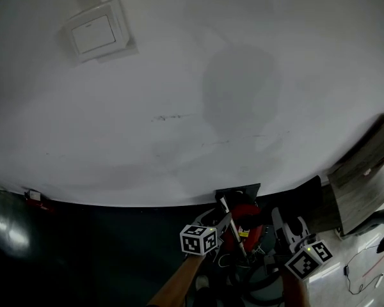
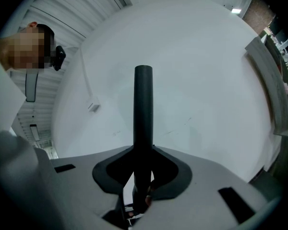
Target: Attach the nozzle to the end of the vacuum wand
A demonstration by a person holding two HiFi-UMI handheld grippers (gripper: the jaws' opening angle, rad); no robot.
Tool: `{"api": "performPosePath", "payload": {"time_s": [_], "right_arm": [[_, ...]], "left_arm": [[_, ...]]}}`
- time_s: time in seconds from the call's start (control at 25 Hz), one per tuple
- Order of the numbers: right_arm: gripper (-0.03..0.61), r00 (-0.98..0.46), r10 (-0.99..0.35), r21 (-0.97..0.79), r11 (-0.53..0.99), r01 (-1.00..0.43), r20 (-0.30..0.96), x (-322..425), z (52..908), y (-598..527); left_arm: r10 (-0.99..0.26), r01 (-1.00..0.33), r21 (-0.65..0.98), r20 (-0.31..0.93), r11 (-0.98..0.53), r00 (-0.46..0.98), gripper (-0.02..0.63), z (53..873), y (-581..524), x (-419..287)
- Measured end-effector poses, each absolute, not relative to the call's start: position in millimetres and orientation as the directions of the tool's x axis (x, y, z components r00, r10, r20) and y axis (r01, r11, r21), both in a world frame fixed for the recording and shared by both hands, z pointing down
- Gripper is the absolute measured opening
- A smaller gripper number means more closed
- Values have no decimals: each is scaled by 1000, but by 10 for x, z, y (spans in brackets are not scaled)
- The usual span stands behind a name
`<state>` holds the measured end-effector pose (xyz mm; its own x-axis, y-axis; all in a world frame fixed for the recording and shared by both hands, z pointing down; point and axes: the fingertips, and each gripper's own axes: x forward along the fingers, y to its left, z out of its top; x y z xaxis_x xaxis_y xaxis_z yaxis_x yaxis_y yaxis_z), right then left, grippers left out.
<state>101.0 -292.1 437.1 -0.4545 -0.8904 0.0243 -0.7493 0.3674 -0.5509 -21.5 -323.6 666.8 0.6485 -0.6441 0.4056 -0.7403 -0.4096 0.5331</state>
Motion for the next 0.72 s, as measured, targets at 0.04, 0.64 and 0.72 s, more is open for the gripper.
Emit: {"api": "performPosePath", "payload": {"time_s": [0.04, 0.64, 0.72], "right_arm": [[89, -453, -891, -542, 364, -757, 35, 1039, 4409, -2918], [89, -430, -901, -535, 333, -776, 62, 1188, 4542, -3014], [89, -431, -900, -537, 334, -775, 62, 1184, 4550, -3018]], "left_arm": [[-640, -737, 539, 406, -409, 652, 204, 6700, -3272, -195], [-622, -731, 520, 410, -441, 667, 149, 6763, -3453, -99], [-617, -730, 518, 412, -446, 670, 149, 6761, -3445, -91]]}}
